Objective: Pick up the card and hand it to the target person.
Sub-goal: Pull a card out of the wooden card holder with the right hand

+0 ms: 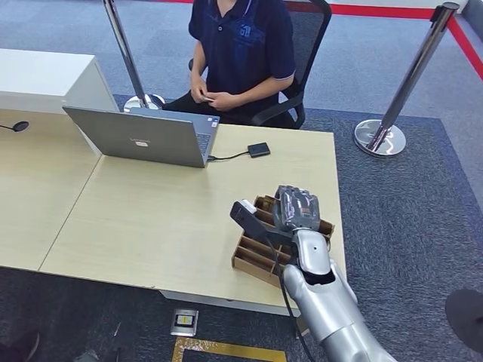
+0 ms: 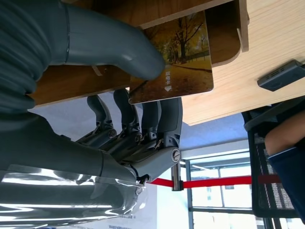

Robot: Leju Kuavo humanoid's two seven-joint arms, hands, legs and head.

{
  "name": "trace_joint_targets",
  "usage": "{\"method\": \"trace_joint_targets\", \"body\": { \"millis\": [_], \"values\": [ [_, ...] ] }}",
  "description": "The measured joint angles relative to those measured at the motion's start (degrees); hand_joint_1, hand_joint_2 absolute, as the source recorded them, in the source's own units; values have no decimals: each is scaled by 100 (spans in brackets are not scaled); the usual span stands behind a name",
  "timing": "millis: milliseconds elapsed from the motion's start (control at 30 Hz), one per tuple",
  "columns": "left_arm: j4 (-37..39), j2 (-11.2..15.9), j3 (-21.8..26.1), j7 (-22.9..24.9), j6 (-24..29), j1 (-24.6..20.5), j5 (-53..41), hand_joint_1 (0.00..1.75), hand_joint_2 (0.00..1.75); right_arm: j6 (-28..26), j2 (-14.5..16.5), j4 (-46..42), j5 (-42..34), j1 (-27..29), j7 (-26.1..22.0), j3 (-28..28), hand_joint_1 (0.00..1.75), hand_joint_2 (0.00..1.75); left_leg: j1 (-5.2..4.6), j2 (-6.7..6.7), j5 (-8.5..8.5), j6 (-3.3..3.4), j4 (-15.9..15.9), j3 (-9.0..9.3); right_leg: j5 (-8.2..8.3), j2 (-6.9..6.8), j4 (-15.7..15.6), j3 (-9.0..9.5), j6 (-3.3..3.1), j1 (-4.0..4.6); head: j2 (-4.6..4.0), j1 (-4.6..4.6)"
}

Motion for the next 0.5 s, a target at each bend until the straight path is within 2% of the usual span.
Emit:
{"method": "trace_joint_targets", "body": {
  "millis": [100, 267, 500],
  "values": [
    [0, 0, 2, 0, -2, 0, 1, 0, 0, 2, 1, 0, -1, 0, -21, -10, 127, 175, 0, 0, 0, 0, 0, 0, 0, 0, 0, 0, 0, 0, 0, 0],
    [0, 0, 16, -2, -2, 0, 17, 0, 0, 2, 1, 2, -14, -3, -45, -15, 80, 175, 0, 0, 0, 0, 0, 0, 0, 0, 0, 0, 0, 0, 0, 0],
    [0, 0, 52, -2, -2, 0, 19, 0, 0, -3, 12, 2, -18, -34, -71, -16, 79, 175, 0, 0, 0, 0, 0, 0, 0, 0, 0, 0, 0, 0, 0, -1]
  ]
}}
